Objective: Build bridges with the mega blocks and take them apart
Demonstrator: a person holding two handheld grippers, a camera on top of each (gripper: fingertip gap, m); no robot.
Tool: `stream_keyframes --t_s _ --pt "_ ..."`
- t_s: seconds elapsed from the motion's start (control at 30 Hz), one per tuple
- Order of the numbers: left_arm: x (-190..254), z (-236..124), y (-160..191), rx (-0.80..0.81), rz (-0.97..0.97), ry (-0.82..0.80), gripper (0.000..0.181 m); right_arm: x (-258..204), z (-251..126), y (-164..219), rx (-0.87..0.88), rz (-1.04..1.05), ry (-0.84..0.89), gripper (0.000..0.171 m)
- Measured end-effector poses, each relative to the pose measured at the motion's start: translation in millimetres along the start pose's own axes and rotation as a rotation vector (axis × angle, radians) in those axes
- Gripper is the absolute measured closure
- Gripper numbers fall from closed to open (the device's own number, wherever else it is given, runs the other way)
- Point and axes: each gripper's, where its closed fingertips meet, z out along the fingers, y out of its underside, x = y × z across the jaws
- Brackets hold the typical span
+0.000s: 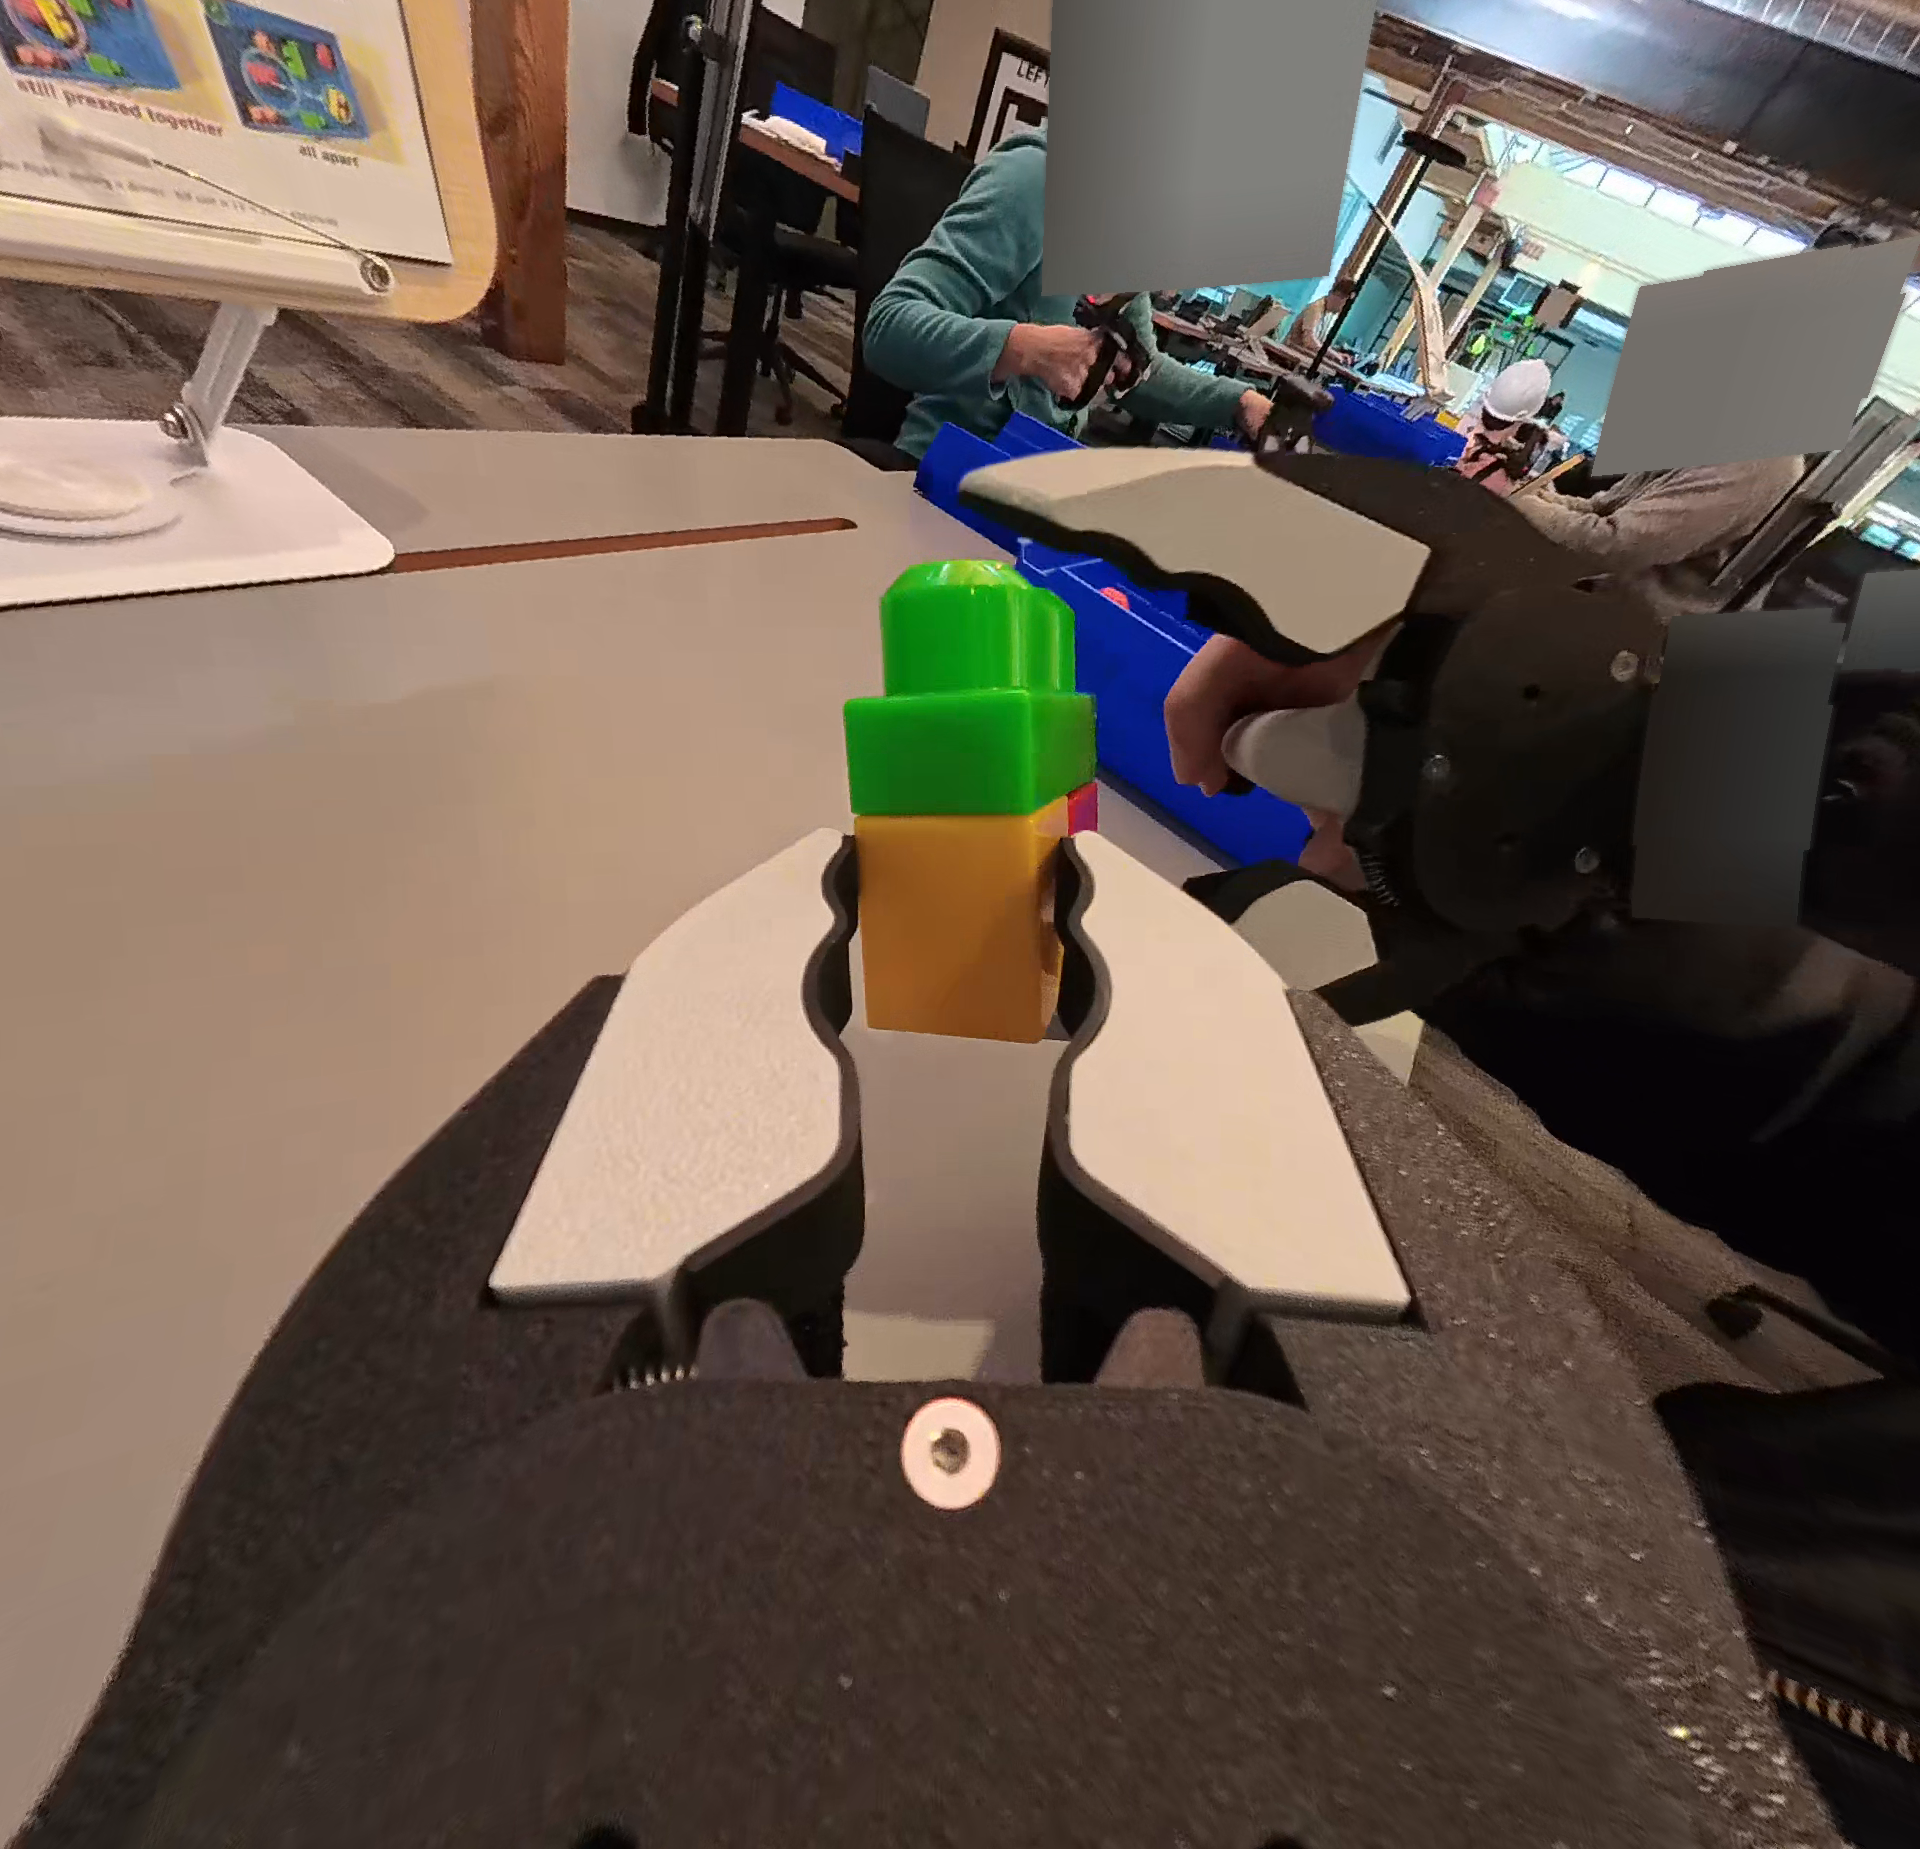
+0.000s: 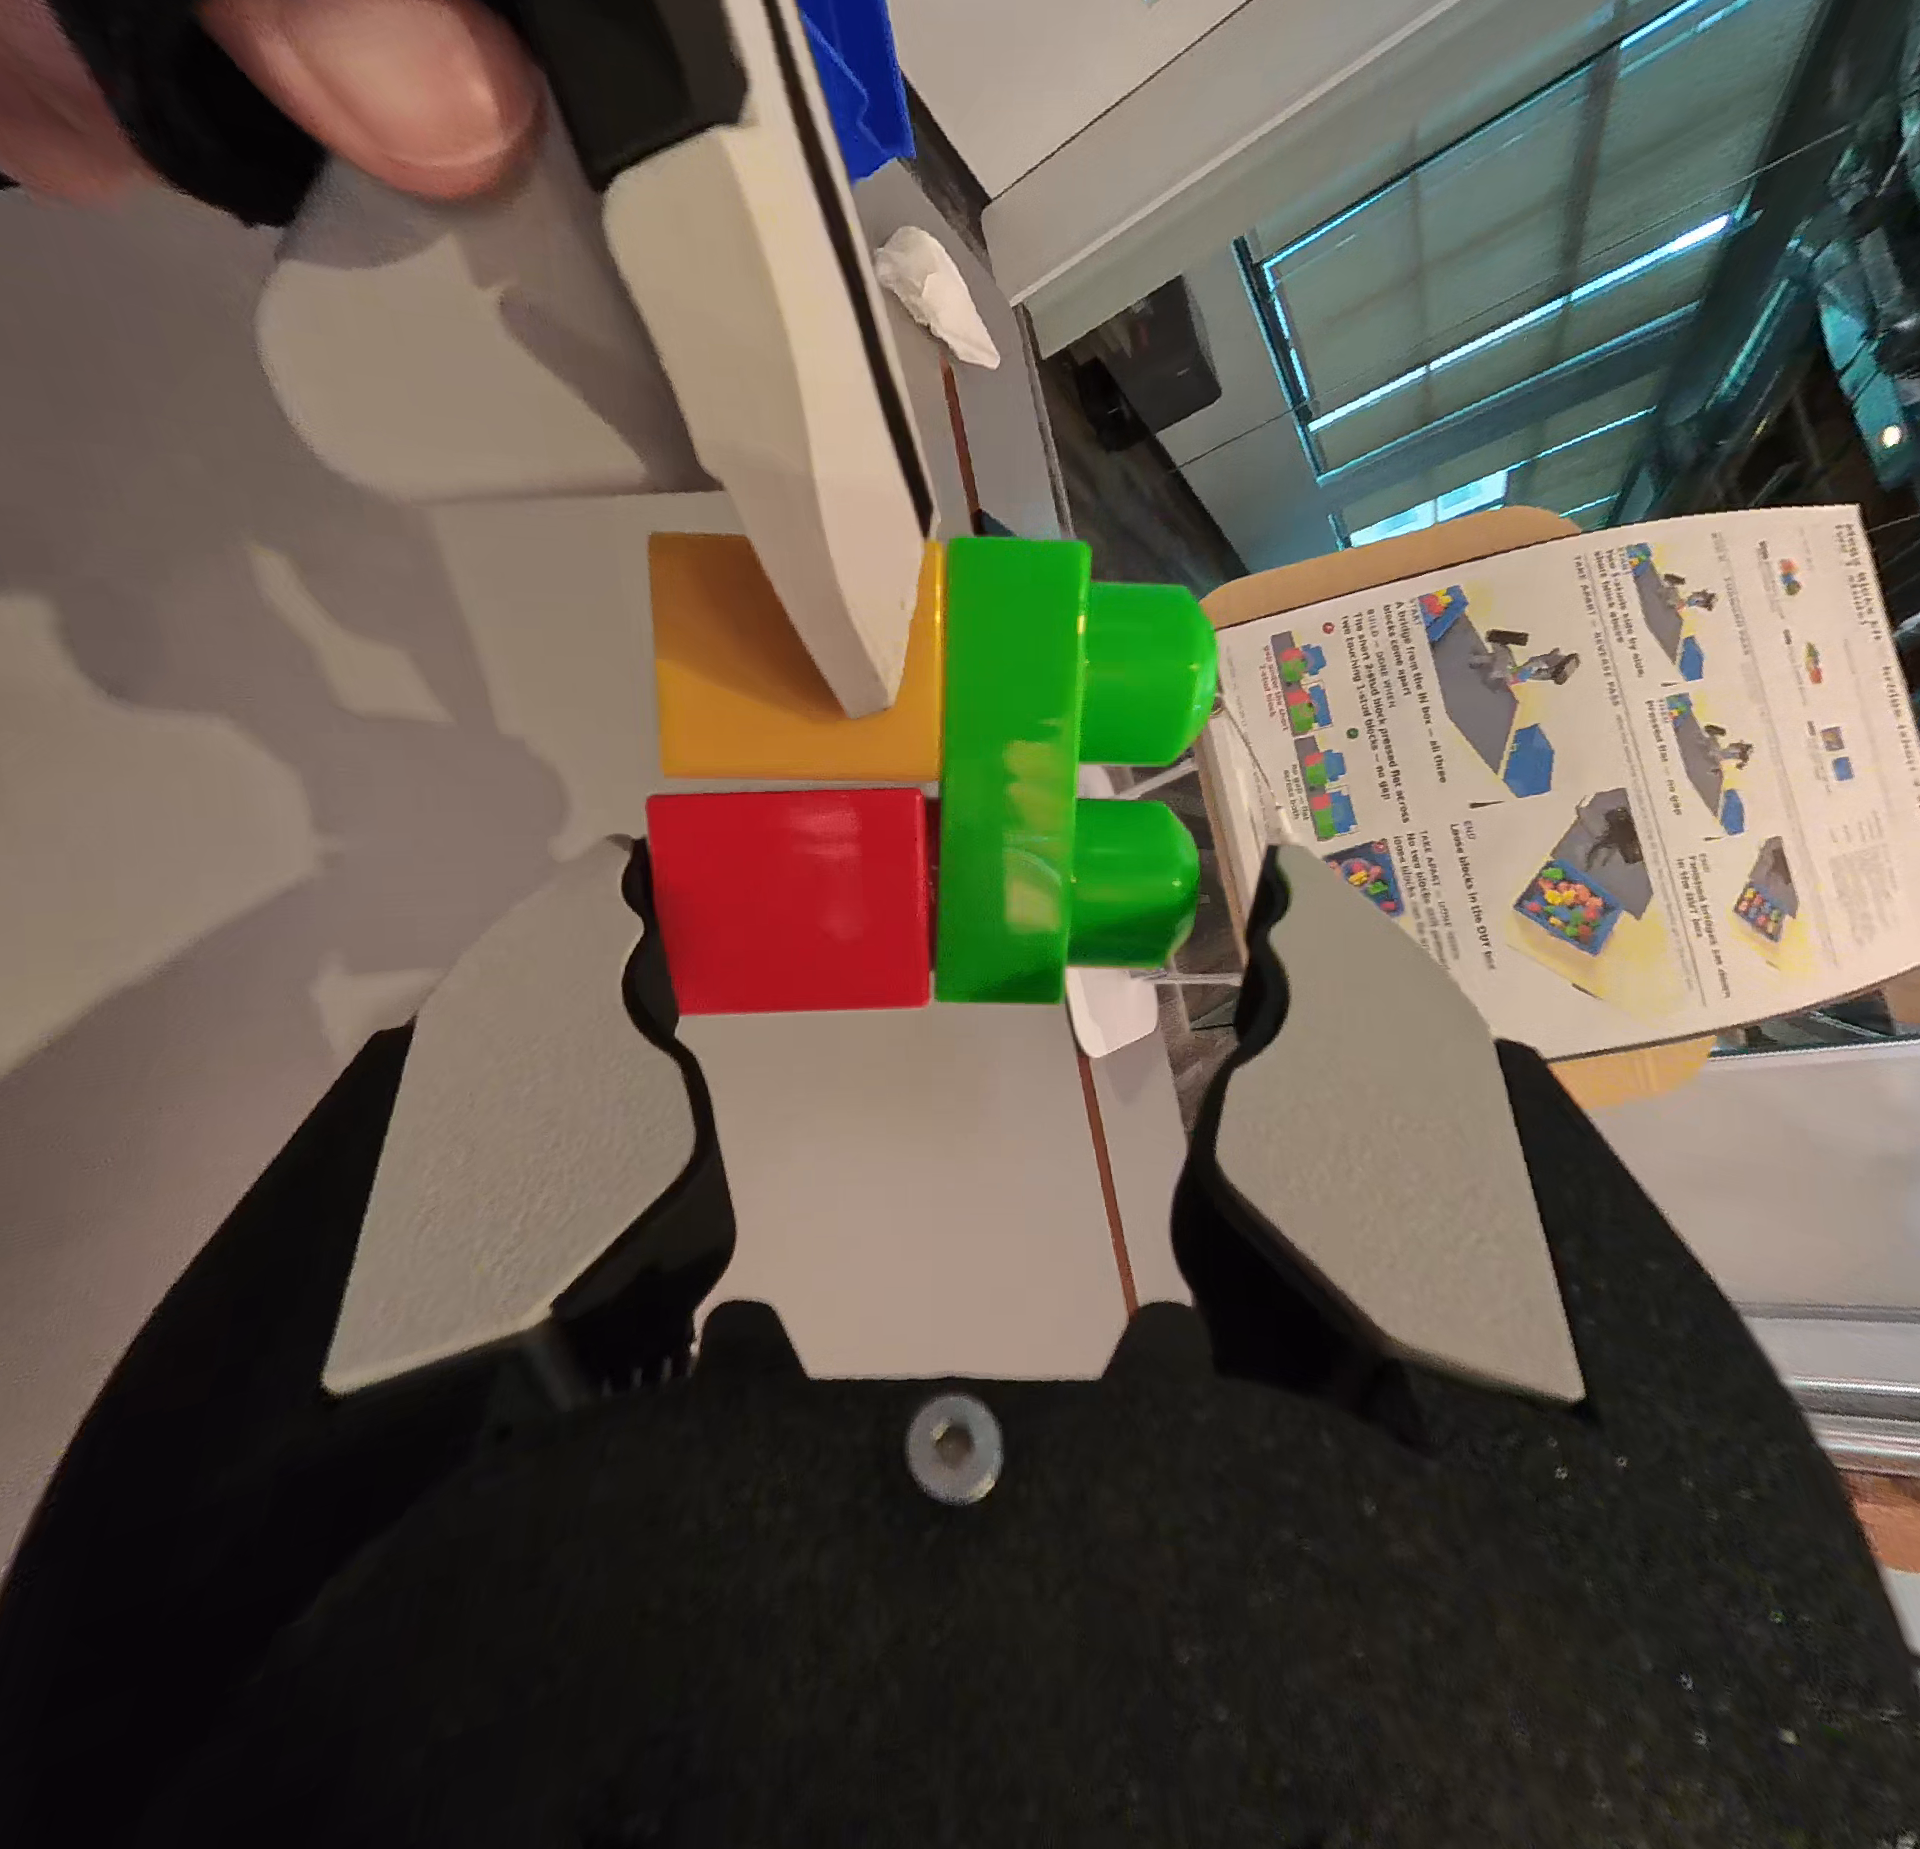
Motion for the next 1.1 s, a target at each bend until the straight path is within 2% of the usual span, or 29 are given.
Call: stream_keyframes --t_s 0.13,0.87,0.97,1.1 --pt "4 1 -2 0.009 0.018 -0.019 0.145 -1 1 -1 0.008 0.017 -0.024 0.075" --pt "5 4 6 -0.001 -0.059 0.004 0.145 -6 -2 3 -0.006 0.047 -0.078 0.078" --pt "7 0 0 0.022 -0.084 0.054 0.146 -2 -5 -6 0.081 0.078 -0.076 0.077" --pt "6 -10 -10 0.096 -0.216 0.162 0.146 1 -16 -7 0.118 0.166 -0.094 0.076"
